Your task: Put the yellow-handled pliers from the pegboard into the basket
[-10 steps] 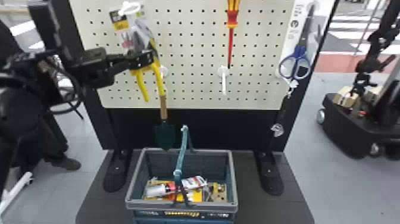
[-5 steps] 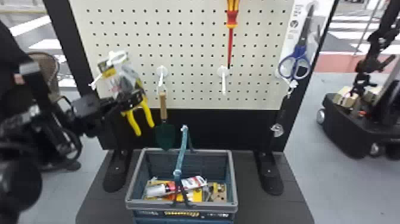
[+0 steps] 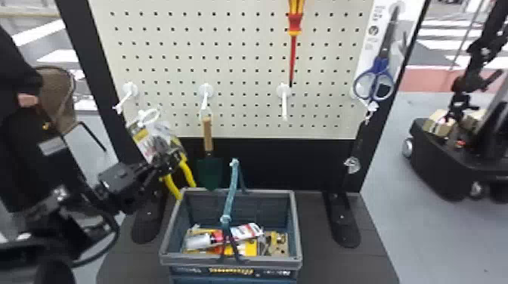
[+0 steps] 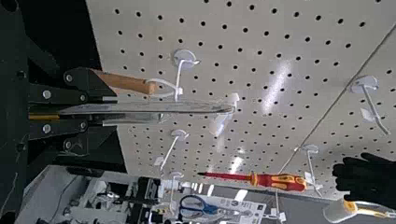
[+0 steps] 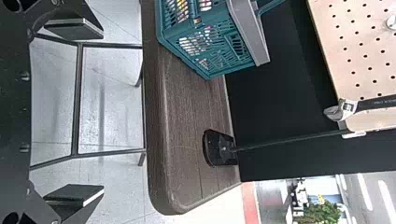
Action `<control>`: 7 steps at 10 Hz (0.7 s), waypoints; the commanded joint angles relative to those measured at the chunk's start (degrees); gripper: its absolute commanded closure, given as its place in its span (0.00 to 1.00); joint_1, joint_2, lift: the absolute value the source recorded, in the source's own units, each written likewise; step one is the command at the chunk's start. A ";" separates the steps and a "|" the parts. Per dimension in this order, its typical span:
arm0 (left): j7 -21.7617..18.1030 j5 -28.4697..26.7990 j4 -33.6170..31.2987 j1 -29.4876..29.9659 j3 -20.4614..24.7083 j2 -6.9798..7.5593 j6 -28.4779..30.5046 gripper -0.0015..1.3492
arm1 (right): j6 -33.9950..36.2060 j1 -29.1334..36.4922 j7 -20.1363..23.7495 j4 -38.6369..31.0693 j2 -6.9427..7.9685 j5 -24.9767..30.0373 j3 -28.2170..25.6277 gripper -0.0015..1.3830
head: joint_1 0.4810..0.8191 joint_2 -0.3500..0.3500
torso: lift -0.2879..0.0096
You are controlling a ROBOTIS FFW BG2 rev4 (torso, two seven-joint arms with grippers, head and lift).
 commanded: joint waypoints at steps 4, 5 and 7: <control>-0.13 3.65 9.05 -0.01 -3.99 -2.39 -2.53 0.89 | 0.00 -0.06 0.04 0.32 0.05 0.02 0.00 0.09 | 0.20 0.50 | 0.63; -0.13 4.00 10.60 -0.13 -4.70 -2.39 -2.62 0.89 | 0.00 -0.06 0.04 0.32 0.05 -0.07 0.00 0.09 | 0.20 0.50 | 0.63; -0.66 4.96 14.12 -0.50 -5.84 -2.39 -2.53 0.89 | 0.00 -0.18 0.04 0.46 0.05 -0.16 0.00 0.09 | 0.20 0.50 | 0.63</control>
